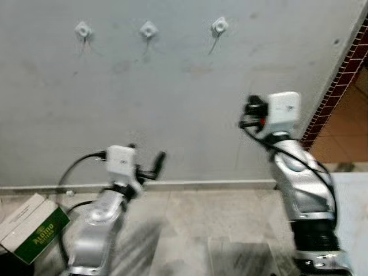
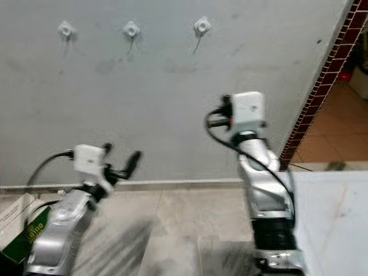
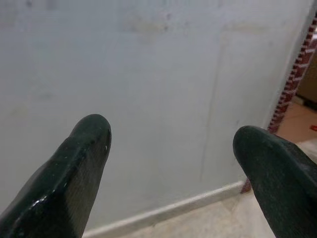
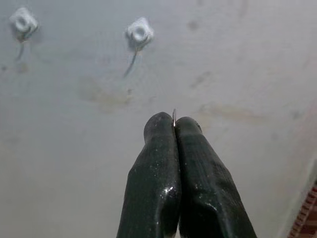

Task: Hang keys on a hook

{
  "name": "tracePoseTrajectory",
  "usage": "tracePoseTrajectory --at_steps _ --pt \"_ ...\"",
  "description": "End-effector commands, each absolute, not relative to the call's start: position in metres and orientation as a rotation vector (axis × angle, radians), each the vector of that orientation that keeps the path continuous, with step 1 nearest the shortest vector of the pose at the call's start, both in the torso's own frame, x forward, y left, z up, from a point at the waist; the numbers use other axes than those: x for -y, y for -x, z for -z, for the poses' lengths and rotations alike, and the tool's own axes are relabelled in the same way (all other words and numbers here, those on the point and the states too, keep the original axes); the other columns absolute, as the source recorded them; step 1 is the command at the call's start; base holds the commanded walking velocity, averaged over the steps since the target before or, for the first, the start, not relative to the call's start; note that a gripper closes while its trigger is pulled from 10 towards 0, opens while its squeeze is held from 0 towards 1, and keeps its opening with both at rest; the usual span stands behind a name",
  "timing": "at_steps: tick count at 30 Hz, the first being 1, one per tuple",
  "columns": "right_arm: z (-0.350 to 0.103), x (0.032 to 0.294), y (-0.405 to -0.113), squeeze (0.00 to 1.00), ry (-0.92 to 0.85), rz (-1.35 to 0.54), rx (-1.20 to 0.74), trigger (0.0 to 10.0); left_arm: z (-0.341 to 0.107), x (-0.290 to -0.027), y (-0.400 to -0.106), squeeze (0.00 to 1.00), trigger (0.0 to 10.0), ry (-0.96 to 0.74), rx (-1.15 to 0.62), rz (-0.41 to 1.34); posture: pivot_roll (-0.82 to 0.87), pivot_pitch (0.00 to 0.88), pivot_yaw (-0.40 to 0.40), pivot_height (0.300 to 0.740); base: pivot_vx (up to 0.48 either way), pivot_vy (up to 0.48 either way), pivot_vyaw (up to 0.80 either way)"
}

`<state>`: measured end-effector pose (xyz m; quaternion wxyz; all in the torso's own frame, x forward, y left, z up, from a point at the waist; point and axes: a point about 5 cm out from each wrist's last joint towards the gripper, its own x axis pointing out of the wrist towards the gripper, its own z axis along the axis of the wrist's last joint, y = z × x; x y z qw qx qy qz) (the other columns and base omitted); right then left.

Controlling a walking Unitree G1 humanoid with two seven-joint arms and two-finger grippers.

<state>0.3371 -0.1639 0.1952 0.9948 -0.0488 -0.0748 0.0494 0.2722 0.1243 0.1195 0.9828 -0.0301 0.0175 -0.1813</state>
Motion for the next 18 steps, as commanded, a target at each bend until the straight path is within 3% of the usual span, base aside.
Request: tracePoseTrajectory --at_steps 1,18 --pt "-0.2026 0.1489 -0.3383 0.0 0.087 -0.143 0.179 10.0 -0.1238 -0.1362 -0.2736 0.0 10.0 0.042 -0.02 0.331 0.0 0.0 0.033 0.74 0.356 0.0 0.0" --pt "-0.2006 0.1453 -0.3385 0.0 0.092 -0.16 0.176 10.0 -0.1213 -0.1366 -0.2716 0.0 10.0 0.041 -0.03 0.329 0.01 0.0 0.029 0.74 0.344 0.0 0.0"
